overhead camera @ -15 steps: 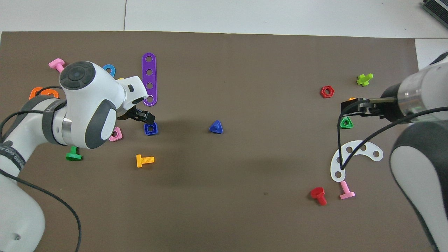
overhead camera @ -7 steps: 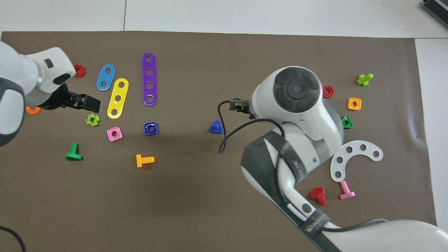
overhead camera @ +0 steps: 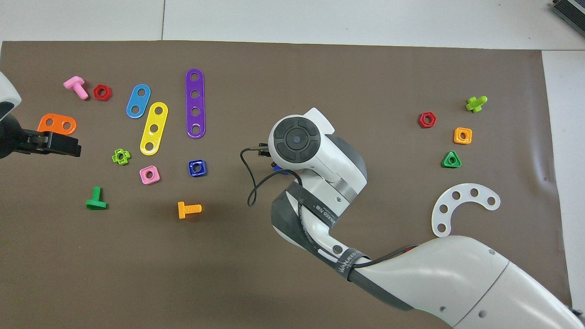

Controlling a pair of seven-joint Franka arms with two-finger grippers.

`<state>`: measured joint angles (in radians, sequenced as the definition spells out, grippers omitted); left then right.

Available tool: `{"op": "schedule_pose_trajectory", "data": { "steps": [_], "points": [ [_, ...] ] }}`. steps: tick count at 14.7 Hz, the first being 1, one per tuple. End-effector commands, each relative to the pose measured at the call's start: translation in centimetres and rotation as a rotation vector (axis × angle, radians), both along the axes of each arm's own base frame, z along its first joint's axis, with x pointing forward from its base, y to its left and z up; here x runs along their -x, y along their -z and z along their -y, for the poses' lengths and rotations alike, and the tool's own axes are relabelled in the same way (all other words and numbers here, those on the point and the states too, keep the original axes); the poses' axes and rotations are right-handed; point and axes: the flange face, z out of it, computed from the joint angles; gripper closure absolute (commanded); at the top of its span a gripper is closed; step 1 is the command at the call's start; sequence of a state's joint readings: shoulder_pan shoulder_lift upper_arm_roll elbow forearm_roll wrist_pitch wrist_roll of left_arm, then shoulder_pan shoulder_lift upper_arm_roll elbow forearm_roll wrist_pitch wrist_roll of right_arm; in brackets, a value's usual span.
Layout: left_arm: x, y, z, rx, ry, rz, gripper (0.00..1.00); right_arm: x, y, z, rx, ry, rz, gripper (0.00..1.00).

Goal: Unscrew and place screws in storage area

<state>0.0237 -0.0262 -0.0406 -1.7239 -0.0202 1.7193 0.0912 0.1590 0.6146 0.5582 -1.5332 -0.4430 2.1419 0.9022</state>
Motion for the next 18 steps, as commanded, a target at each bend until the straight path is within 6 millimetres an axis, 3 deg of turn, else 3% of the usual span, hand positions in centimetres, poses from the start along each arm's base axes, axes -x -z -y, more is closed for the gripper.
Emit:
{"op": "schedule_pose_trajectory", "data": {
  "steps": [1,2,4,8,12,18],
  "points": [
    [-0.3,0.1,0.2,-0.014,-0.074,0.030,0.00,0.4,0.4,-0.7,-0.002,-0.009,-0.006,0.11],
    [-0.7,-0.1,0.5,-0.034,-0.114,0.063,0.00,0.9,1.1,-0.9,0.003,-0.015,-0.018,0.20],
    [-1.5,-0.7,0.1,-0.032,-0.157,0.118,0.00,1.4,1.5,-1.4,-0.002,-0.024,-0.018,0.25],
    [-2.2,-1.8,-0.4,-0.024,-0.164,0.134,0.00,2.5,3.2,-1.6,0.002,-0.043,-0.034,0.46],
    [-0.2,0.9,0.0,-0.034,-0.157,0.055,0.00,2.5,3.4,-1.6,-0.002,-0.047,-0.031,0.53],
    [0.1,1.9,-0.2,-0.041,-0.063,0.028,0.00,2.4,4.1,-2.0,-0.023,-0.056,-0.011,0.56]
  ]
}}
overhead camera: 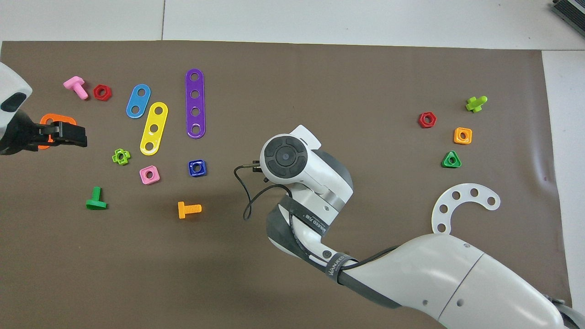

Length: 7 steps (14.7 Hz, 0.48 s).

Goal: Unscrew and place screws in storage area

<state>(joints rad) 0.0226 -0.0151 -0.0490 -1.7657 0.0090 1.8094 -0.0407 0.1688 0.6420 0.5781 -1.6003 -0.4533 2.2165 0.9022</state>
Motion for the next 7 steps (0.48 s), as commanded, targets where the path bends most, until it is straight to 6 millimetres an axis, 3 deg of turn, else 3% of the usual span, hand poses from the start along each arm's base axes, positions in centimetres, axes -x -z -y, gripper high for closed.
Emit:
{"op": "schedule_pose_trajectory", "data": {
  "steps": [1,4,5,7],
  "points": [
    [1.02,0.18,-0.81,-0.020,0.078,-0.012,0.00,-0.05,0.48,0.06,-0.002,0.000,0.013,0.56],
    [0.92,-0.11,-1.41,-0.020,0.061,-0.006,0.00,-0.17,0.65,0.65,0.024,-0.004,0.003,0.57],
    [0.94,-0.27,-1.41,-0.020,0.062,-0.003,0.00,-0.18,0.55,0.65,0.024,-0.004,0.005,0.64],
    [0.94,-0.27,-1.41,-0.020,0.061,-0.003,0.00,-0.30,0.38,0.61,0.019,-0.002,0.011,0.67]
  ]
}}
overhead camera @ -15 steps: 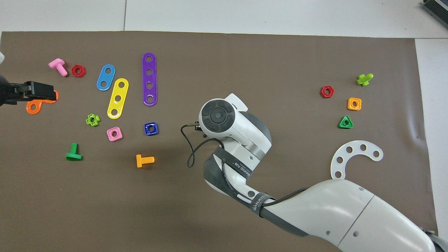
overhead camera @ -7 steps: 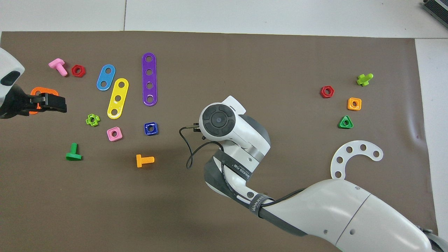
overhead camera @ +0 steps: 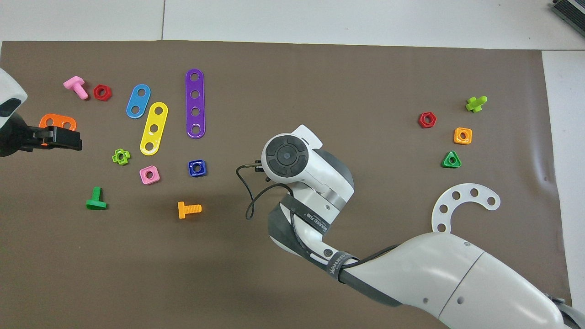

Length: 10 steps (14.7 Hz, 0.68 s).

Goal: Unscrew and place screws in storage area

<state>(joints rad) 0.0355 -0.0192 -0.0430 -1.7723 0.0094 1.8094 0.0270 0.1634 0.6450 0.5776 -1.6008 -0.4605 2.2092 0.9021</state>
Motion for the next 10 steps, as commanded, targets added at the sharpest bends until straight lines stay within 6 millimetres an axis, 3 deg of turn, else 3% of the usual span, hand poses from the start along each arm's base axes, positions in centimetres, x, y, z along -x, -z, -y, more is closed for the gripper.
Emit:
{"op": "schedule_pose_trajectory", "data": {
  "steps": [1,5,6,7,9,10],
  "points": [
    [0.8,-0.4,-0.3,-0.016,0.012,0.000,0.00,-0.1,0.0,0.1,0.002,-0.004,0.019,0.67],
    [0.8,-0.4,-0.3,-0.016,0.014,0.000,0.00,-0.1,0.0,0.1,-0.001,-0.002,0.022,0.69],
    [0.8,-0.4,-0.3,-0.016,0.014,0.000,0.00,-0.2,0.0,0.1,0.003,-0.010,0.026,0.88],
    [0.8,-0.4,-0.3,-0.016,0.014,0.000,0.00,-0.2,0.0,0.2,0.008,-0.015,0.032,1.00],
    [0.8,-0.4,-0.3,-0.016,0.014,0.000,0.00,-0.5,-0.2,0.8,0.027,-0.034,0.035,1.00],
    [0.8,-0.4,-0.3,-0.016,0.014,0.000,0.00,-0.7,-1.3,1.0,0.031,-0.039,0.046,1.00]
  ]
}}
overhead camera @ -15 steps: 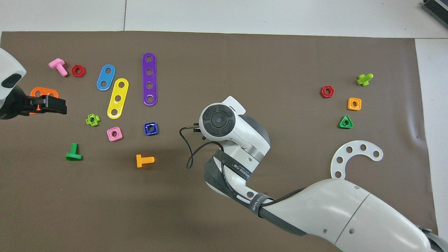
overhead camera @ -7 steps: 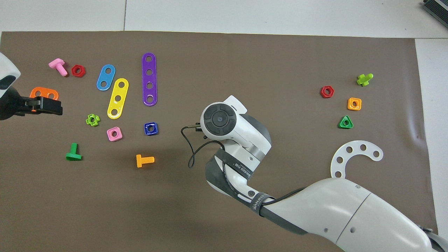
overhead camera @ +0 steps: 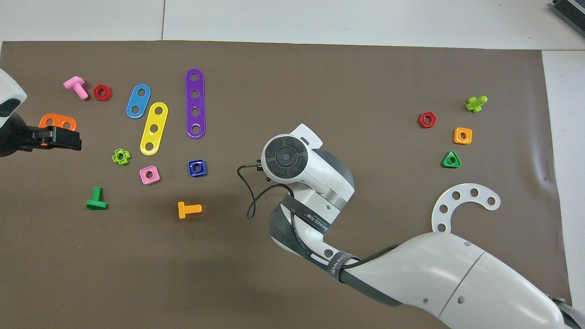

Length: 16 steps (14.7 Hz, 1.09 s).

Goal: Unscrew and place screws in storage area
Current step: 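Carry the blue bolt with the right gripper beside the red nut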

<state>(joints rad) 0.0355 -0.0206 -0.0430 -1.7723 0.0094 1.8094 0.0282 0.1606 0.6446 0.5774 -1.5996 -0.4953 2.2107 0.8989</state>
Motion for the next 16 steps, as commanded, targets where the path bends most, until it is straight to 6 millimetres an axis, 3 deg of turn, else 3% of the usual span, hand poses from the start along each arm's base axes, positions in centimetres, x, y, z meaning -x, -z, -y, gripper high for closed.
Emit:
{"op": "schedule_pose_trajectory", "data": {
  "steps": [1,4,7,9,11,13,15,16],
  "points": [
    [0.8,-0.3,-0.3,-0.016,0.013,-0.001,0.00,-0.9,-2.9,1.8,0.022,-0.003,0.029,1.00],
    [0.8,-0.3,-0.3,-0.016,0.013,-0.001,0.00,-1.5,-9.8,5.3,0.017,0.021,0.019,1.00],
    [0.8,-0.3,-0.3,-0.016,0.013,-0.001,0.00,-3.6,-14.5,13.5,0.033,0.050,0.011,1.00],
    [0.8,-0.3,-0.3,-0.016,0.013,-0.001,0.00,-4.6,-15.7,19.8,0.021,0.054,-0.014,1.00],
    [0.8,-0.3,-0.3,-0.015,0.011,-0.001,0.00,-4.8,-14.7,26.0,-0.001,0.032,-0.047,1.00],
    [0.8,-0.3,-0.3,-0.015,0.011,-0.001,0.00,-4.2,-11.6,31.4,-0.026,0.009,-0.013,1.00],
    [0.8,-0.3,-0.3,-0.015,0.011,-0.001,0.00,-3.2,-7.4,34.6,-0.034,-0.008,0.004,1.00],
    [0.8,-0.3,-0.3,-0.016,0.013,-0.001,0.00,-2.9,-5.9,34.9,-0.046,0.003,0.021,1.00]
  ]
}}
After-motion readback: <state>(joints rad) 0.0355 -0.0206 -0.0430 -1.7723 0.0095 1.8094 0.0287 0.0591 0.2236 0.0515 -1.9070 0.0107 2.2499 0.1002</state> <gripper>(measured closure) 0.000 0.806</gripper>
